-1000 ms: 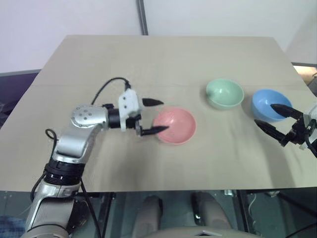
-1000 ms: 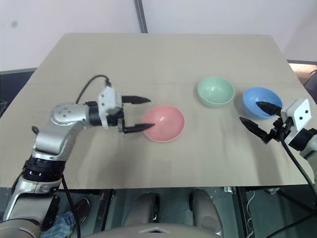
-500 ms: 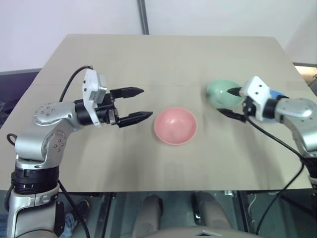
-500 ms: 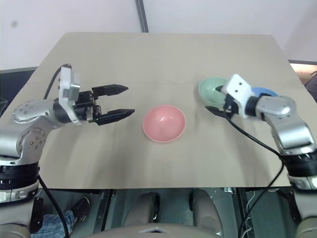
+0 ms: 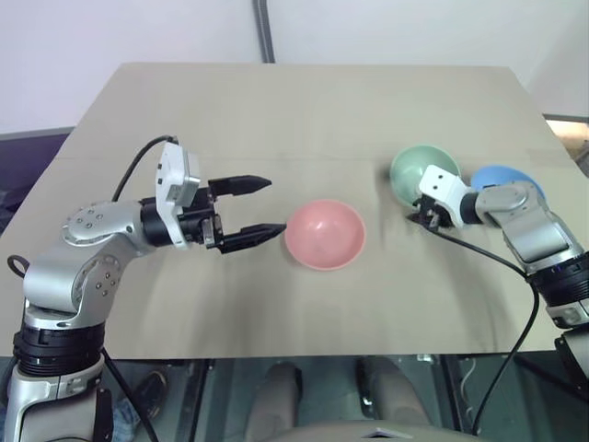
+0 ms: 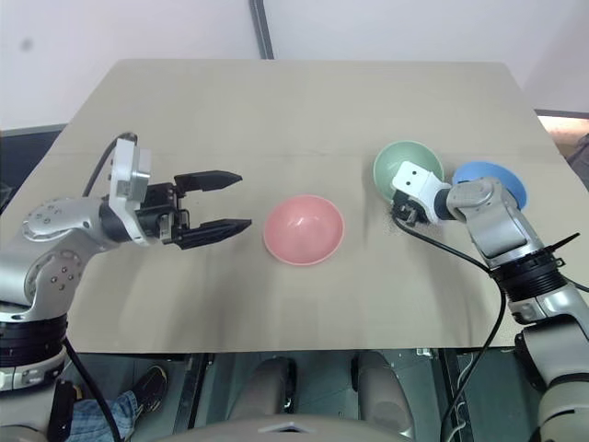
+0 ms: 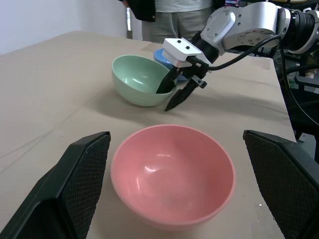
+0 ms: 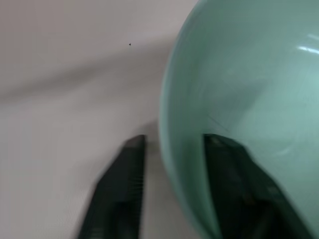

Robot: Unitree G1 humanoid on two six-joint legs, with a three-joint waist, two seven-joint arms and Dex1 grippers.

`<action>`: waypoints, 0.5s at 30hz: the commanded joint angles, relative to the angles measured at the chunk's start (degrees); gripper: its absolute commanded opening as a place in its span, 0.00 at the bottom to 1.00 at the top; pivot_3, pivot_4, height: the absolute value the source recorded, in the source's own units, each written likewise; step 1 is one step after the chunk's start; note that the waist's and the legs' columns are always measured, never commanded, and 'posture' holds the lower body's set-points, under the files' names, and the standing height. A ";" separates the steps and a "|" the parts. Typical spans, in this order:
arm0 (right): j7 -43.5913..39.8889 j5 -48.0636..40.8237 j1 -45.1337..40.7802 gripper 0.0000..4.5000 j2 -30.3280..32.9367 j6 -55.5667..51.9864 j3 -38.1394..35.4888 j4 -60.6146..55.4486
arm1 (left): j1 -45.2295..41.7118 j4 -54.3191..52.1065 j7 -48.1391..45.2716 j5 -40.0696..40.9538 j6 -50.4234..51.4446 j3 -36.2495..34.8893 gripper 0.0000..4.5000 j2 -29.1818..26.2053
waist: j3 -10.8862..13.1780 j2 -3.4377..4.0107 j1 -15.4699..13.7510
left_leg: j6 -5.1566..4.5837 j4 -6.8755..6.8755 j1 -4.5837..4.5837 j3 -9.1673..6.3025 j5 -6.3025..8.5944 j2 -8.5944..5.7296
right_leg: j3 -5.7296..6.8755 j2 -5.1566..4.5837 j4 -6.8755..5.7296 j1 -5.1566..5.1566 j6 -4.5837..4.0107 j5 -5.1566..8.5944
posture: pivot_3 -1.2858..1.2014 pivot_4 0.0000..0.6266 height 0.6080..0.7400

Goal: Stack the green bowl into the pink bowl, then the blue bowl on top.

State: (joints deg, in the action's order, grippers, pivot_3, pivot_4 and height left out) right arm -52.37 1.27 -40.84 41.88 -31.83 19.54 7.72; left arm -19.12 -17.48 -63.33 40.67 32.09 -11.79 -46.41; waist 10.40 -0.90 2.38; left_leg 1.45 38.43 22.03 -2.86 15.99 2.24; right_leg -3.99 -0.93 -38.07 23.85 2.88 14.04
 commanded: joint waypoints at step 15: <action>-4.86 -3.80 -4.27 0.00 -1.43 -3.05 -2.48 -21.67 | -1.16 1.77 -1.20 -1.13 -2.20 -0.39 1.00 -1.38 | 0.02 0.04 -0.02 | 0.00 -0.04 0.04 -0.04 0.00 0.03 | 0.02 0.02 0.01 0.06 -0.01 0.00 | 0.52 0.24 1.00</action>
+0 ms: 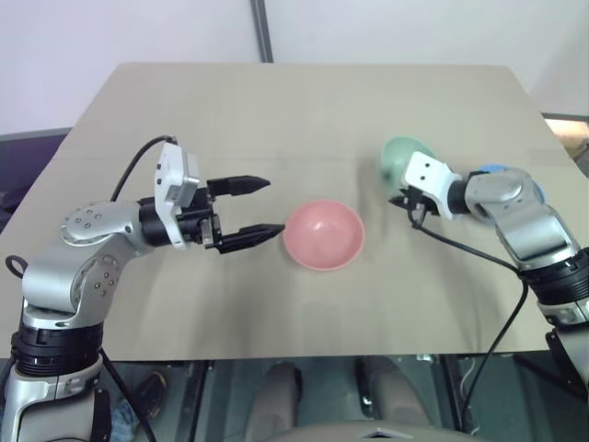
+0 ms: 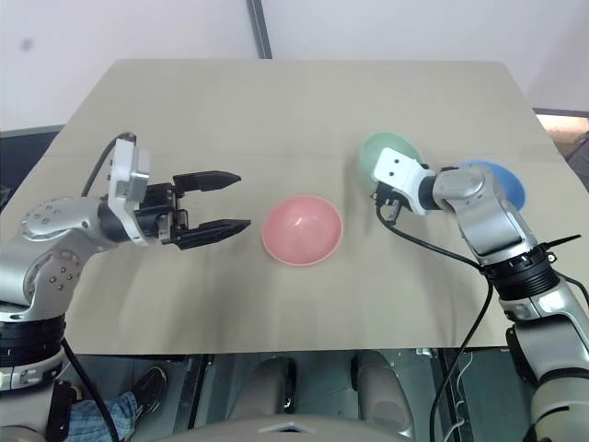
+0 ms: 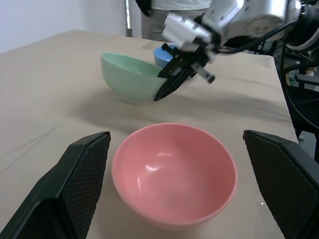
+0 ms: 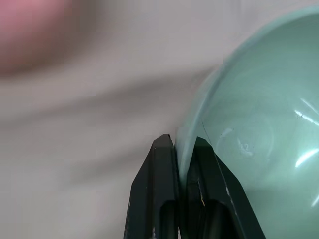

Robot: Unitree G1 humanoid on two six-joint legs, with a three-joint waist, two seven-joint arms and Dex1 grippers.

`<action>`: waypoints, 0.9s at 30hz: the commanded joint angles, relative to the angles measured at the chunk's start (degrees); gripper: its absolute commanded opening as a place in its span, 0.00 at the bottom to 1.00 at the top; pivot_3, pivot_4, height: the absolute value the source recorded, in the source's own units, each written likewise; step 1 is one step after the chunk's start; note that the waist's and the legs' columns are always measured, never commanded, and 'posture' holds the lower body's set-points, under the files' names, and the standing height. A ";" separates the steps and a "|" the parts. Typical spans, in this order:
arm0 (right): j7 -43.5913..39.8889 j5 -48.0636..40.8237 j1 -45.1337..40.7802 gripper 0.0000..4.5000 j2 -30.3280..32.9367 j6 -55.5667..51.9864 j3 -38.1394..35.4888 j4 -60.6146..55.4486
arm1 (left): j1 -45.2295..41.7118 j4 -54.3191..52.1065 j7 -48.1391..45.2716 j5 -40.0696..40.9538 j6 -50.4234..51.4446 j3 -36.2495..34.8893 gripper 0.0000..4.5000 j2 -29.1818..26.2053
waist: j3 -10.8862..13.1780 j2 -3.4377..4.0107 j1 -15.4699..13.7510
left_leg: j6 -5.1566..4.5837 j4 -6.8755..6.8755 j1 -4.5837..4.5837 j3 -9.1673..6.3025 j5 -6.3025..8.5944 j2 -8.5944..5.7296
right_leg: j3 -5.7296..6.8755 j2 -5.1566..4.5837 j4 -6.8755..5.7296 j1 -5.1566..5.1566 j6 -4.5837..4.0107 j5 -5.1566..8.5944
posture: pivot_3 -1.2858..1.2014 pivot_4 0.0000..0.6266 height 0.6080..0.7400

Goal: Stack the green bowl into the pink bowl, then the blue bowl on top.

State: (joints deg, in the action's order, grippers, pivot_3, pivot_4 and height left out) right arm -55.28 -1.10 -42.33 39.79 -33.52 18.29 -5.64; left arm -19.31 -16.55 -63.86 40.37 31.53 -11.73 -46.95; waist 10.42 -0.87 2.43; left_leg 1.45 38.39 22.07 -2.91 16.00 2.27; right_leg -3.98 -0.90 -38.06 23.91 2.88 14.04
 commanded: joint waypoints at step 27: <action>-1.02 -4.96 -5.01 0.65 -3.33 -14.44 6.72 -25.83 | -6.83 8.97 -4.22 -6.83 -7.07 5.47 1.00 1.83 | 0.00 0.00 -0.14 | 0.00 0.05 0.06 -0.09 0.00 -0.02 | 0.11 -0.01 0.00 0.00 0.00 0.00 | 0.52 0.24 1.00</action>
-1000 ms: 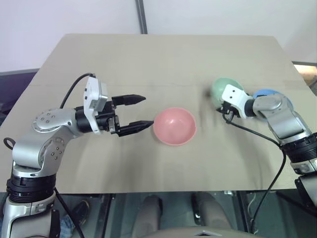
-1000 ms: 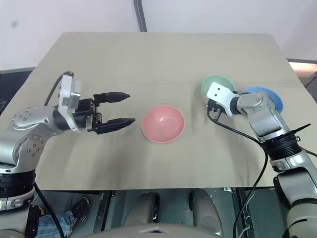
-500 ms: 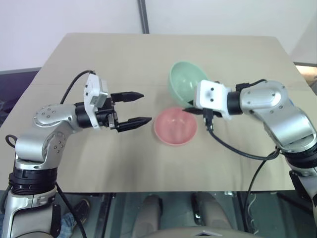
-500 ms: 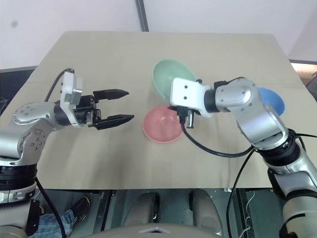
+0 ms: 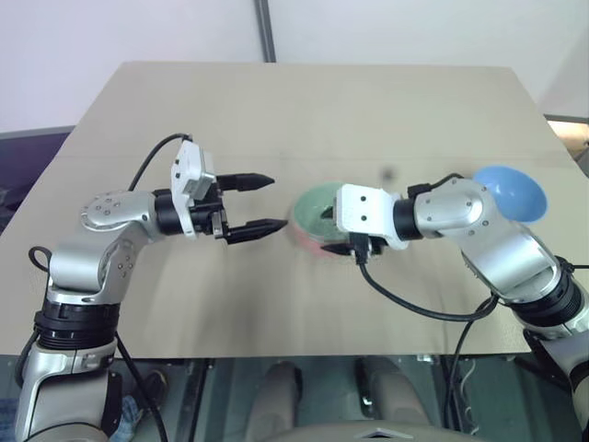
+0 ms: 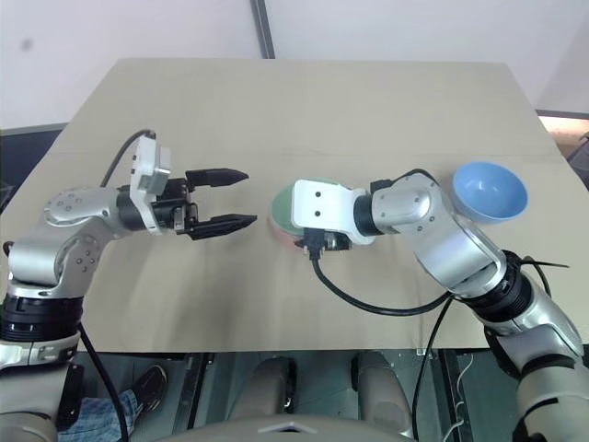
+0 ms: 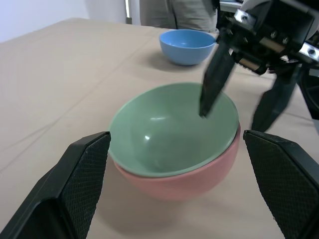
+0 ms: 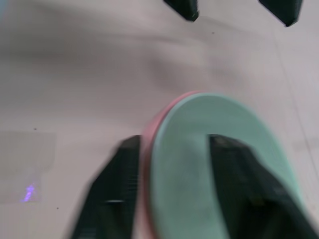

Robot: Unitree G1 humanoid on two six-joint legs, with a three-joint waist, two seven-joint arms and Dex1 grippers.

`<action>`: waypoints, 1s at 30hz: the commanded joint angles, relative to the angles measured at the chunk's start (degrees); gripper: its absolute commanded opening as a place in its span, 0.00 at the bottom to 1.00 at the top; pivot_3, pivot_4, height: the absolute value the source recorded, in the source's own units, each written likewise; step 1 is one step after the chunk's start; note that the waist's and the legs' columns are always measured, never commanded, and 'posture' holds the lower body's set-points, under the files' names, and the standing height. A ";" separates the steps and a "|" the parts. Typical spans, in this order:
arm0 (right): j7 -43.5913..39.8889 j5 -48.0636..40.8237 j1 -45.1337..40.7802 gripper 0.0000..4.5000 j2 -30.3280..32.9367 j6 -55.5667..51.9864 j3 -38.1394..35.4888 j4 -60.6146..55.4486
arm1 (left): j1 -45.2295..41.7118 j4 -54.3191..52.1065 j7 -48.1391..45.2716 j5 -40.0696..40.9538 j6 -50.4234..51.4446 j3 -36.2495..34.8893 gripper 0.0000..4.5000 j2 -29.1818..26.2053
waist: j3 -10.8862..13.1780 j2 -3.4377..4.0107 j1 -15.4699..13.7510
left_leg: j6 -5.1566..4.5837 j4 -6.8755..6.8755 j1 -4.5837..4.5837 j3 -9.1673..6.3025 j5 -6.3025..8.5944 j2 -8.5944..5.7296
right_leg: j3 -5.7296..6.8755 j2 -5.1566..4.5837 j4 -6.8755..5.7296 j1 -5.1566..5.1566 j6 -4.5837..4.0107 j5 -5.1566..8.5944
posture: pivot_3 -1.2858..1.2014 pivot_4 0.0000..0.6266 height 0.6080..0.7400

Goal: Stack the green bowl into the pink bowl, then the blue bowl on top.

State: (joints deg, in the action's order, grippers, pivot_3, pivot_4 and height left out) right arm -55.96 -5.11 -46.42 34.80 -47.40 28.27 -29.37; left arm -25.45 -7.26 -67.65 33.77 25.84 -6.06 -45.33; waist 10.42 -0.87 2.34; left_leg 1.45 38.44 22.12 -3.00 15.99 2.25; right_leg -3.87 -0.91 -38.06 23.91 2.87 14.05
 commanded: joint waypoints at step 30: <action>7.41 7.06 17.29 0.65 28.71 5.07 -20.18 15.58 | 1.16 -2.43 -4.46 6.88 1.63 -1.92 1.00 0.29 | 0.01 0.00 -0.04 | 0.00 -0.01 0.02 0.07 0.00 0.00 | -0.05 -0.01 0.06 0.01 0.01 0.00 | 0.52 0.24 1.00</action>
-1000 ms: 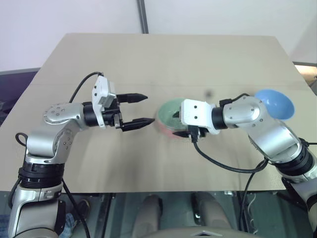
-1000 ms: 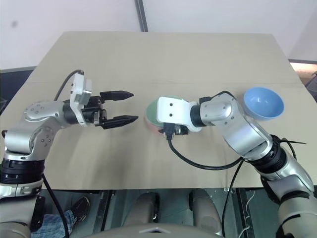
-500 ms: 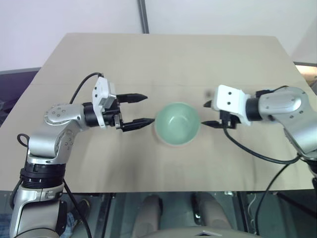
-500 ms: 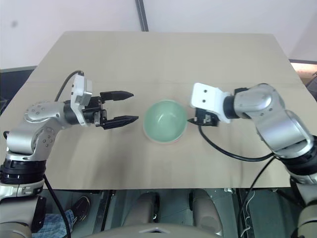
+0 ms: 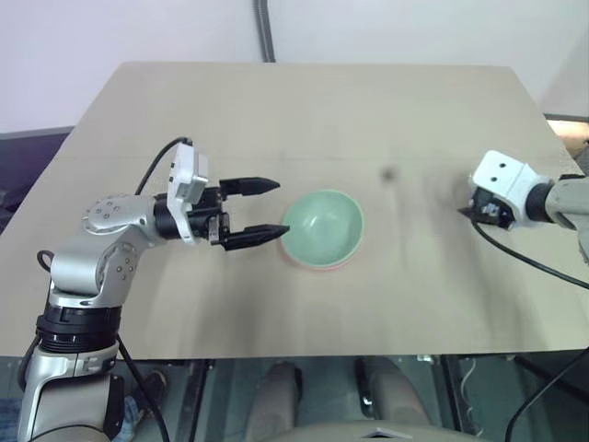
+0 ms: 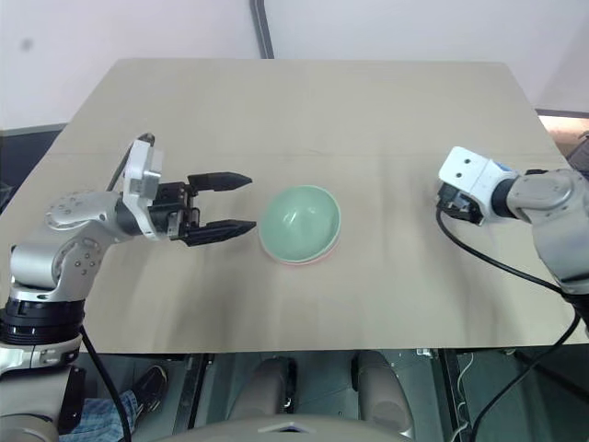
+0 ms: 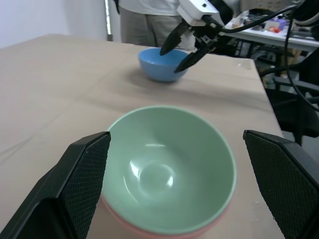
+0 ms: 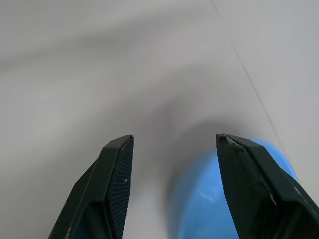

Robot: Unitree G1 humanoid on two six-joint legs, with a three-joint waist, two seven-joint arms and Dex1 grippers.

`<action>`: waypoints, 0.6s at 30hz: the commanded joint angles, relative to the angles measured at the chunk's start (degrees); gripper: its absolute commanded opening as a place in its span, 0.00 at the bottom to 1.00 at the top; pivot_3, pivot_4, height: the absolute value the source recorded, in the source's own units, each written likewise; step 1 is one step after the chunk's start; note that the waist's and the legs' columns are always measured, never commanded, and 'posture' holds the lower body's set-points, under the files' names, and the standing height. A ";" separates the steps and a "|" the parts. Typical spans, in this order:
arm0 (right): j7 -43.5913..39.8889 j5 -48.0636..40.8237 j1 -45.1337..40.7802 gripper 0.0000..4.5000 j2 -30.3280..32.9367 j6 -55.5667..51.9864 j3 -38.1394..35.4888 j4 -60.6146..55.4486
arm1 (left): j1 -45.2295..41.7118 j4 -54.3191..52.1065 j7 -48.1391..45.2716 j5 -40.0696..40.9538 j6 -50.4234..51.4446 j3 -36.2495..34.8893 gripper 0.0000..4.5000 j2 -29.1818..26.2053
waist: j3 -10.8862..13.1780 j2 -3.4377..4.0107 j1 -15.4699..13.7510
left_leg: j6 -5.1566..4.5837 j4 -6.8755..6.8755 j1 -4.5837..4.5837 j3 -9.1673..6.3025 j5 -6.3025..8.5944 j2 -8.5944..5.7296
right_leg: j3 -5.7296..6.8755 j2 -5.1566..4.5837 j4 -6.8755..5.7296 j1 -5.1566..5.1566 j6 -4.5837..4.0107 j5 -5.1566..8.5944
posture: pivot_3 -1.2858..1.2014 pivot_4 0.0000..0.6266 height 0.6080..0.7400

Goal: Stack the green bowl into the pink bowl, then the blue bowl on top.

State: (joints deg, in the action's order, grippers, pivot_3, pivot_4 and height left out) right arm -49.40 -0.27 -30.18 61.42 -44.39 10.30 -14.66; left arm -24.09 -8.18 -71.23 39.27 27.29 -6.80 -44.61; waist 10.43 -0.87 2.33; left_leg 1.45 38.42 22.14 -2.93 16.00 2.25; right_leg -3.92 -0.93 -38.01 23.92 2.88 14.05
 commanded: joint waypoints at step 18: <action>0.45 8.90 3.19 0.08 -2.46 13.11 2.07 15.47 | -0.21 -1.13 -0.71 -1.63 -2.05 -0.57 1.00 -0.11 | 0.00 0.00 0.03 | 0.00 0.02 -0.06 0.10 0.00 0.00 | -0.12 0.01 -0.02 -0.01 0.01 0.00 | 0.52 0.24 1.00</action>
State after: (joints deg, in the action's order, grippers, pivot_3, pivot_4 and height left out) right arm -48.88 7.59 -26.07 58.56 -32.95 13.02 0.77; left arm -24.34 -8.16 -72.25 38.09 26.53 -6.18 -44.08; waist 10.43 -0.87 2.35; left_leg 1.45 38.44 22.08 -2.84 15.99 2.25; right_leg -4.03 -0.91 -38.02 23.90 2.89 14.05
